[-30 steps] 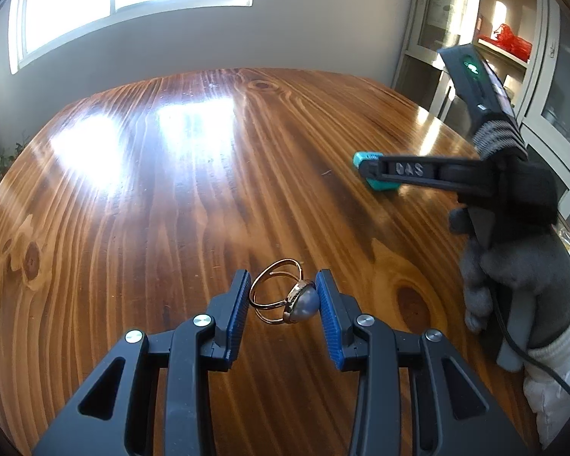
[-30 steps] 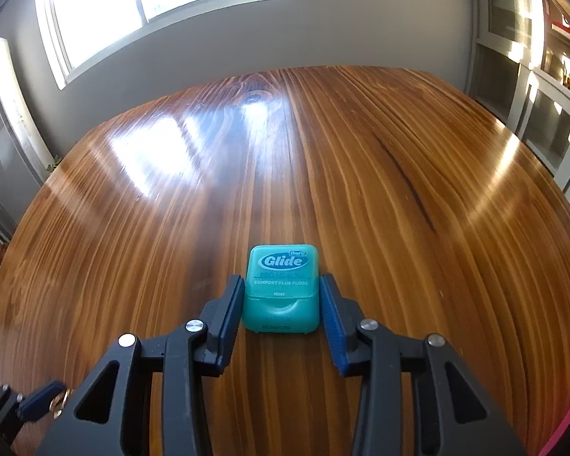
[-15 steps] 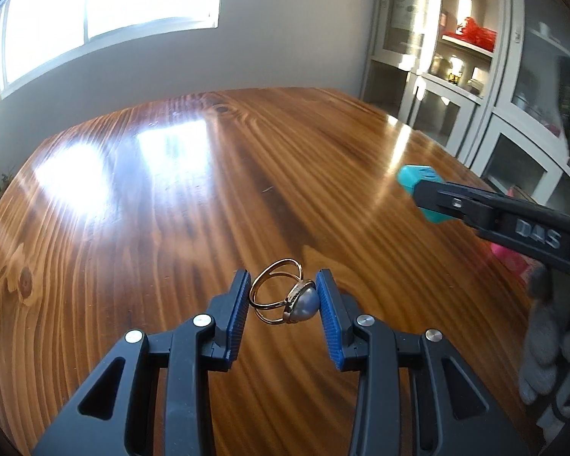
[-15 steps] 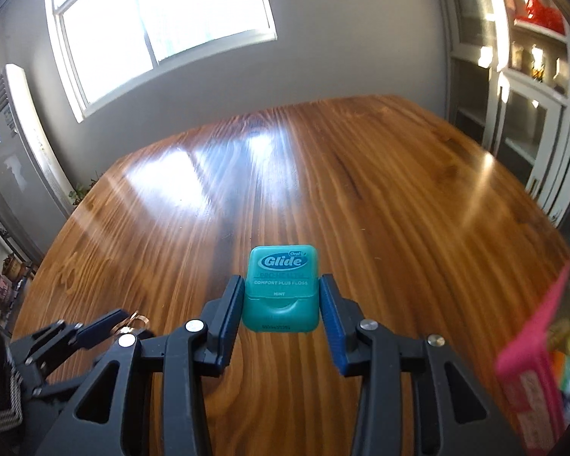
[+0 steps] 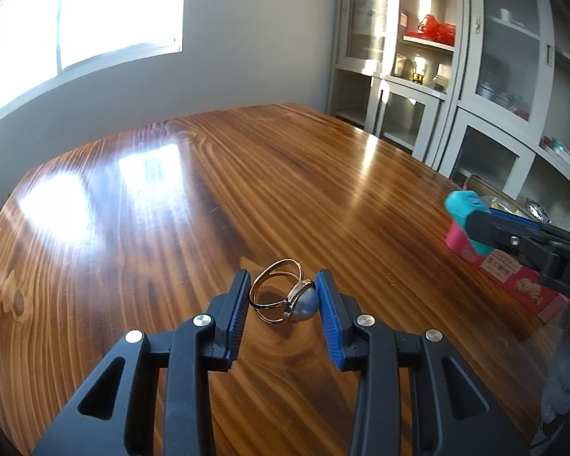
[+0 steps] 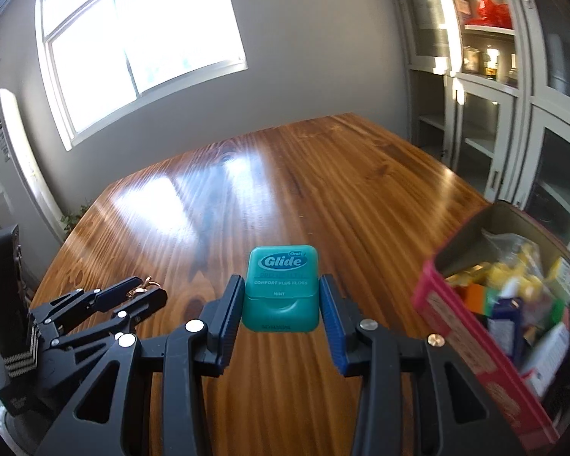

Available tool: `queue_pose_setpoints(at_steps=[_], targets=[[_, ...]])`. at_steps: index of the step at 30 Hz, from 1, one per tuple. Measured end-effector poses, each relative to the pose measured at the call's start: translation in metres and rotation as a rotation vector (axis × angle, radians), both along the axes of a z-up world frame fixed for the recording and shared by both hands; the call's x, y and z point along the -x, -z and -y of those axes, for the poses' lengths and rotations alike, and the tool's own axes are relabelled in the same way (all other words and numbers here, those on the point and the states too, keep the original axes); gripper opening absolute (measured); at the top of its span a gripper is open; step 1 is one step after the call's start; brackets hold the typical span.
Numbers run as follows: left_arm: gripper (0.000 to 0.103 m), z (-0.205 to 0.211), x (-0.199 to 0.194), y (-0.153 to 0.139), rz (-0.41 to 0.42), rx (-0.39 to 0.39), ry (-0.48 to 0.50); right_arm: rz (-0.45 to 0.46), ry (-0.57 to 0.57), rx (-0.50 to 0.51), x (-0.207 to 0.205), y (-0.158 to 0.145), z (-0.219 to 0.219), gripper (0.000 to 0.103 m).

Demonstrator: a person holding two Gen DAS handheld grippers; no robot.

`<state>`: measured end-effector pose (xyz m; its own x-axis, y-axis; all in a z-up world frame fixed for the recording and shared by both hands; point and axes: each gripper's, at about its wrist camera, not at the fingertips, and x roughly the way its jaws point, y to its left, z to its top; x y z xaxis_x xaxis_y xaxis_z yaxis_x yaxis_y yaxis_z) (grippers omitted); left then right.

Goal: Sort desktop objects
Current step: 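Lift the ring and floss case with both tools, then carry ring and floss case over the pink box and open both tools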

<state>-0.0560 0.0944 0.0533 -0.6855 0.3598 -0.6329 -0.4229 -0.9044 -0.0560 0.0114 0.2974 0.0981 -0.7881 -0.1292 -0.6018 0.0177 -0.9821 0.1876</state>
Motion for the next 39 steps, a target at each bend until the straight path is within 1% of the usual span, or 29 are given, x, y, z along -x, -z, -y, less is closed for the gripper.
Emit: queue_pose_setpoints(at_steps=[4, 13, 18, 21, 23, 28, 35, 39], targets=[[0.039, -0.011, -0.006, -0.001, -0.001, 0.001, 0.023, -0.017, 0.046, 0.022, -0.020, -0.002, -0.022, 0.044], [0.039, -0.039, -0.019, 0.001, 0.026, -0.020, 0.077, -0.071, 0.168, 0.058, -0.072, -0.012, -0.079, 0.044], [0.039, -0.068, -0.032, -0.001, 0.026, -0.015, 0.126, -0.104, 0.246, 0.067, -0.105, -0.015, -0.114, 0.044], [0.039, -0.087, -0.039, -0.004, 0.025, -0.017, 0.164, -0.109, 0.288, 0.087, -0.116, -0.012, -0.133, 0.044], [0.039, -0.102, -0.043, -0.007, 0.024, -0.016, 0.191, -0.106, 0.315, 0.103, -0.123, -0.008, -0.150, 0.044], [0.039, -0.142, -0.051, -0.019, 0.017, -0.022, 0.261, -0.102, 0.342, 0.122, -0.131, -0.002, -0.175, 0.044], [0.039, -0.192, -0.056, -0.032, 0.009, -0.040, 0.340, -0.097, 0.358, 0.107, -0.134, 0.004, -0.194, 0.044], [0.039, -0.217, -0.059, -0.037, 0.007, -0.048, 0.385, -0.097, 0.374, 0.129, -0.140, 0.007, -0.209, 0.044]])
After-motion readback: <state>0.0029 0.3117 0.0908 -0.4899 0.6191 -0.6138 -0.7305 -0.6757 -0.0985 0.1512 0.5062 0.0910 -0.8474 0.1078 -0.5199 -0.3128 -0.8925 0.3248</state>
